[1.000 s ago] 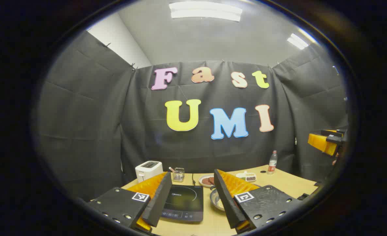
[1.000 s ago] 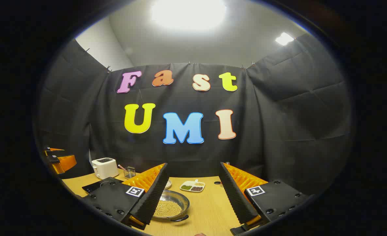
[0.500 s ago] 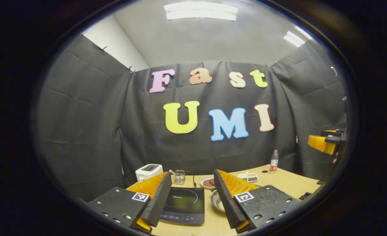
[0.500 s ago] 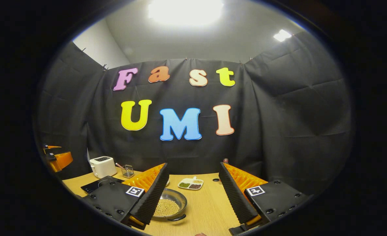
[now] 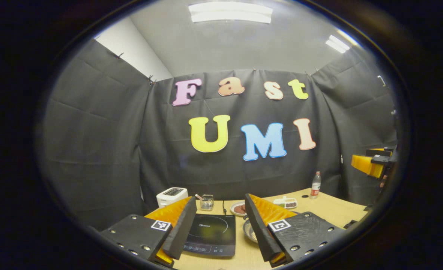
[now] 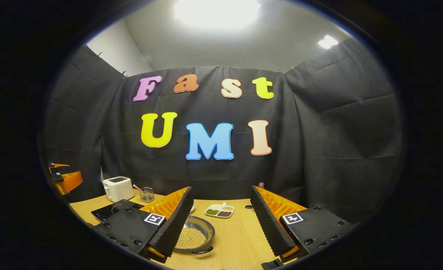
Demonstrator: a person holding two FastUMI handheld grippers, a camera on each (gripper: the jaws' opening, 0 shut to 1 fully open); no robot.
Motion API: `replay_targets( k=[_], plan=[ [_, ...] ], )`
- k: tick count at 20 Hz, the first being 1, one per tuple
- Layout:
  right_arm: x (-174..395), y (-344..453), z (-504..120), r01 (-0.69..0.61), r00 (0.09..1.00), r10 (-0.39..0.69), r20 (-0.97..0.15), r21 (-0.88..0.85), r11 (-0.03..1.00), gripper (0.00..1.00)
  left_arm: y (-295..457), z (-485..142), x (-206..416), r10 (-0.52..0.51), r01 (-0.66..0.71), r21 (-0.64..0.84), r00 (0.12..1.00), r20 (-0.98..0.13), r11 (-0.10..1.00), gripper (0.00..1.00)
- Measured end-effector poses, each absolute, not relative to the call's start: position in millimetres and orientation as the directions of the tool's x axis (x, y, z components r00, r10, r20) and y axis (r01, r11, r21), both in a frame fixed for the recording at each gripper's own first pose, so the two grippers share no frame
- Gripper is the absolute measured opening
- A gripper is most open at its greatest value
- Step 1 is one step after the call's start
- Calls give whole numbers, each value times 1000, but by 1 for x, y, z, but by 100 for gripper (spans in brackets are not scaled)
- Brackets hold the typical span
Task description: First push the handle of the pot to place it horizontally, then grasp the pot with both hands and set it on the induction cooktop.
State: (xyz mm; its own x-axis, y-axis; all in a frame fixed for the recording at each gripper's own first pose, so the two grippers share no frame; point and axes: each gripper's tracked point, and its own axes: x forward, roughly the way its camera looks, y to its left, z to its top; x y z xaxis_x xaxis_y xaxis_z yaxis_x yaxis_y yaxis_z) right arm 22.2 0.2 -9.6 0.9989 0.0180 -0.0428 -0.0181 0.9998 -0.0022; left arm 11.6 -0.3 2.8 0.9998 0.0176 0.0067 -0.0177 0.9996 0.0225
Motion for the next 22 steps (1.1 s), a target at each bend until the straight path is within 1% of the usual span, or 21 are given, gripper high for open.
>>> replay_targets(
  k=[3,4,5,6,7,8,9,10,11,12,13,14,15,17,19,20,21,22],
  plan=[
    [23,2,-10,-21,999,21,-47,-1,1000,97,4,1,12,27,-27,17,1000,5,999,76],
    [23,3,-10,-22,999,22,-47,-4,1000,96,5,1,12,28,-28,16,1000,5,999,76],
    [23,3,-10,-22,999,21,-47,-9,1000,90,6,1,11,30,-30,15,1000,6,999,76],
    [23,4,-9,-22,999,21,-46,-13,1000,87,6,2,12,31,-31,16,999,9,999,76],
    [24,4,-9,-20,999,19,-46,-17,1000,81,6,3,11,31,-31,19,999,12,999,76],
    [25,5,-10,-20,999,19,-48,-19,1000,78,7,4,12,30,-31,21,999,15,999,76],
    [25,7,-10,-22,999,21,-50,-20,1000,68,7,4,11,29,-29,22,999,17,999,79],
    [24,8,-11,-21,998,20,-53,-21,1000,63,7,4,11,29,-29,21,999,17,999,76],
    [24,8,-11,-19,998,17,-59,-22,1000,57,8,3,11,28,-29,21,999,17,999,76],
    [24,8,-13,-17,998,15,-64,-21,1000,54,9,3,11,30,-30,20,999,16,999,76],
    [25,11,-15,-22,997,21,-73,-16,1000,46,11,2,12,30,-30,19,999,16,999,76],
    [24,13,-16,-25,996,23,-82,-16,1000,48,12,3,12,31,-31,19,999,16,999,76],
    [28,9,-17,-3,997,1,-81,-20,1000,39,14,3,12,31,-31,20,999,17,999,76],
    [27,5,-15,14,997,-15,-75,-11,1000,11,17,5,12,33,-33,23,999,19,999,76],
    [24,13,-17,6,997,-7,-78,-16,1000,4,19,4,13,32,-33,24,999,22,999,76],
    [25,16,-19,-8,997,6,-81,-18,1000,3,21,4,13,32,-33,26,999,22,999,76],
    [25,24,-22,-37,995,35,-94,-17,999,0,24,4,14,33,-33,27,999,23,999,76],
    [25,30,-28,-57,993,55,-109,-19,998,2,25,4,15,33,-33,26,999,25,999,76]
  ],
)
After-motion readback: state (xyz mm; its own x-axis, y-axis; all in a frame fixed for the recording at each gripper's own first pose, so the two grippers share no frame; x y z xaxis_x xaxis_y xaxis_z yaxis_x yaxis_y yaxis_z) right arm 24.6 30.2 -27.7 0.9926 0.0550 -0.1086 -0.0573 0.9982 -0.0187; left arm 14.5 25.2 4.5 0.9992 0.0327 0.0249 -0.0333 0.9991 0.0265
